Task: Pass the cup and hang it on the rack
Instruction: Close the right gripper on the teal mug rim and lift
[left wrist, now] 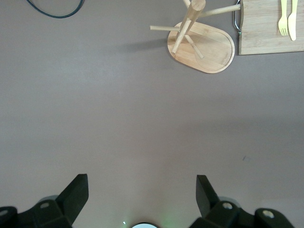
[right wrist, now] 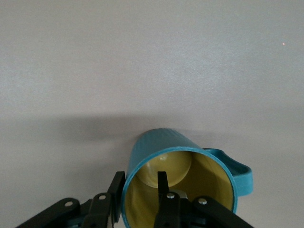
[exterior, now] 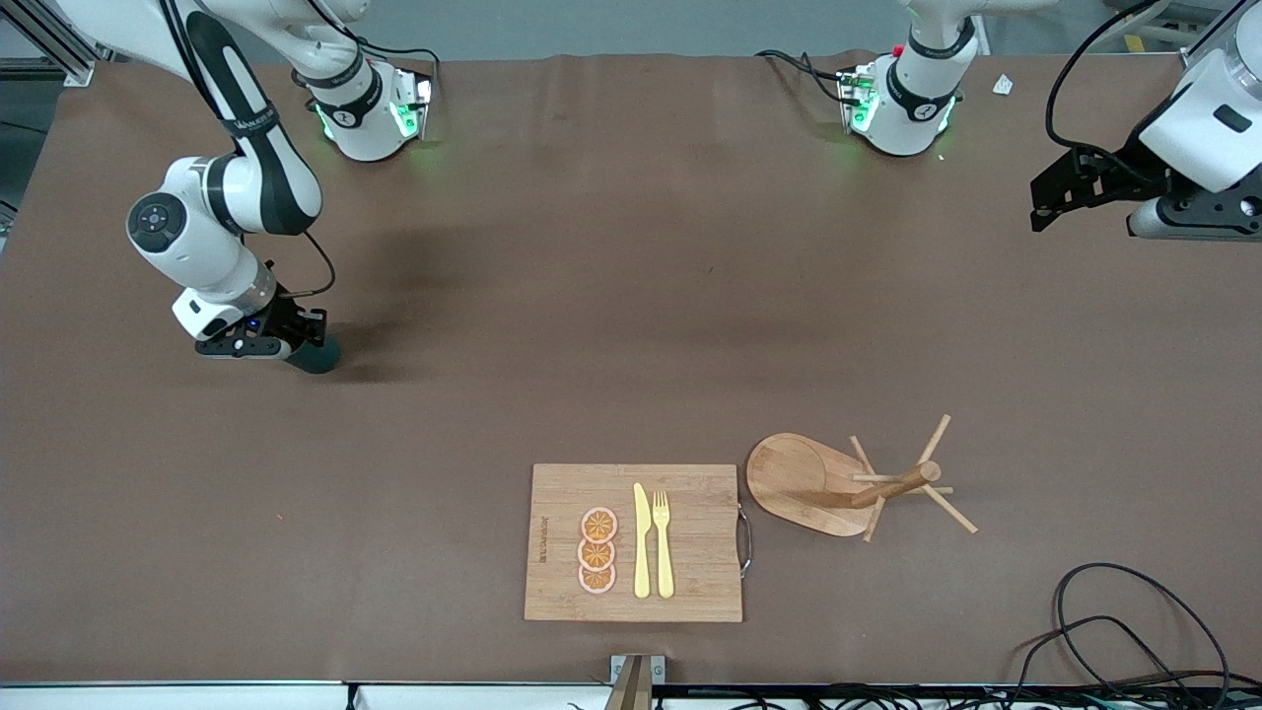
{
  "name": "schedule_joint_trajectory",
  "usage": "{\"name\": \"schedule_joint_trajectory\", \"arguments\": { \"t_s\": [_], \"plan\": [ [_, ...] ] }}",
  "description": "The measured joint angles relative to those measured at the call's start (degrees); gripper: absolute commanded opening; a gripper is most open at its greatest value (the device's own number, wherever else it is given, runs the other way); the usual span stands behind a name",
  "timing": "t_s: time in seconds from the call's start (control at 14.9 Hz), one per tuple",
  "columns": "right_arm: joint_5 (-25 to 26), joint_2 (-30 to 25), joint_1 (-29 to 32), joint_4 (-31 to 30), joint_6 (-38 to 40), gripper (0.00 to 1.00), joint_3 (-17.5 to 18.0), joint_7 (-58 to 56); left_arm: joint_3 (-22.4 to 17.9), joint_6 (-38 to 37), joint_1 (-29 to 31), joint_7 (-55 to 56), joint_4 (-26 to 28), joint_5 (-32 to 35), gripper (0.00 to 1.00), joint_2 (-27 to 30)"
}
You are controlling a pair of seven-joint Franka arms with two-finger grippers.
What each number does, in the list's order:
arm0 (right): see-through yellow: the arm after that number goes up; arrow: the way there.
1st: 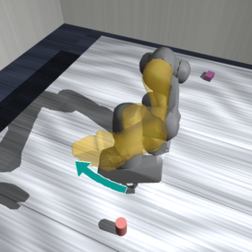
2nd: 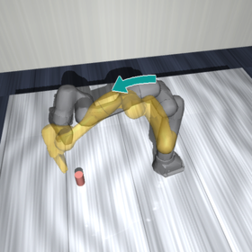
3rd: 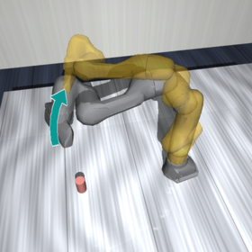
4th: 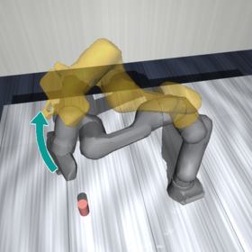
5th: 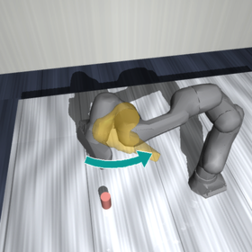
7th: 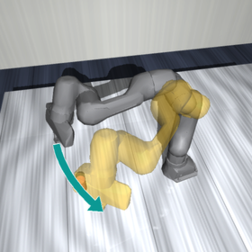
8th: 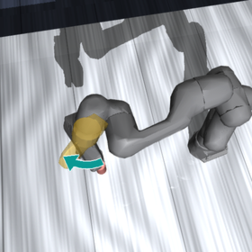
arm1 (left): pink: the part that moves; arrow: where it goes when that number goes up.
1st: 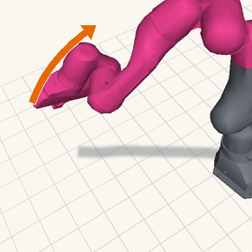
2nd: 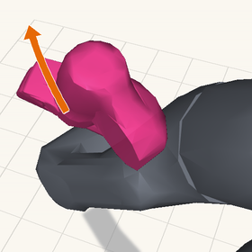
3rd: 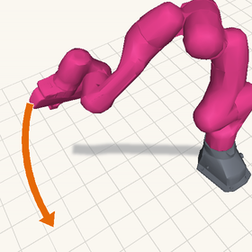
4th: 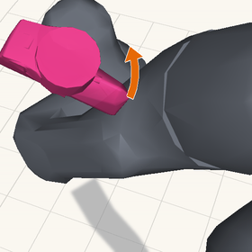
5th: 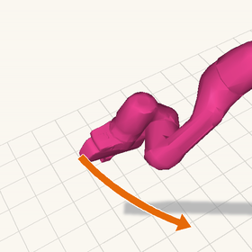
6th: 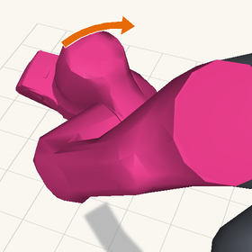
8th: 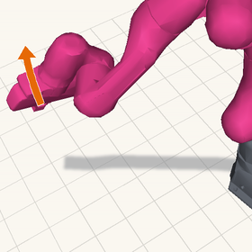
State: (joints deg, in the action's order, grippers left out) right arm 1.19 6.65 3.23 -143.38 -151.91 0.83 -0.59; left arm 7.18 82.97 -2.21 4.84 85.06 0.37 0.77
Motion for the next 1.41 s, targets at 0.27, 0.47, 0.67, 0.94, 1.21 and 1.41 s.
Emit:
{"name": "schedule_joint_trajectory", "arguments": {
  "t_s": [0.27,0.47,0.67,0.94,1.21,1.41],
  "plan": [
    [0.02,0.0,-0.01,0.0,-0.06,0.05,0.09,-0.01,0.0,0.0,0.0,0.0,0.0,0.0,1.0,-0.01],
    [0.02,0.0,-0.02,0.0,-0.04,0.0,0.12,0.0,0.0,0.0,0.0,0.0,0.0,0.0,1.0,-0.01],
    [0.02,0.0,-0.48,0.02,0.19,0.0,0.33,0.79,0.0,0.0,0.0,0.0,0.0,0.0,1.0,-0.02],
    [0.02,-0.89,-7.43,2.14,4.72,0.0,0.77,14.21,0.01,0.0,0.0,0.0,0.0,0.0,1.0,-0.02],
    [0.02,-3.28,-18.46,9.0,16.29,0.0,1.12,32.87,0.01,0.0,0.0,0.0,0.0,0.0,1.0,-0.02],
    [-0.04,-3.24,-25.11,14.56,20.64,0.0,1.16,46.06,0.01,0.0,-0.01,0.0,0.0,0.0,1.0,-0.02]
  ]
}}
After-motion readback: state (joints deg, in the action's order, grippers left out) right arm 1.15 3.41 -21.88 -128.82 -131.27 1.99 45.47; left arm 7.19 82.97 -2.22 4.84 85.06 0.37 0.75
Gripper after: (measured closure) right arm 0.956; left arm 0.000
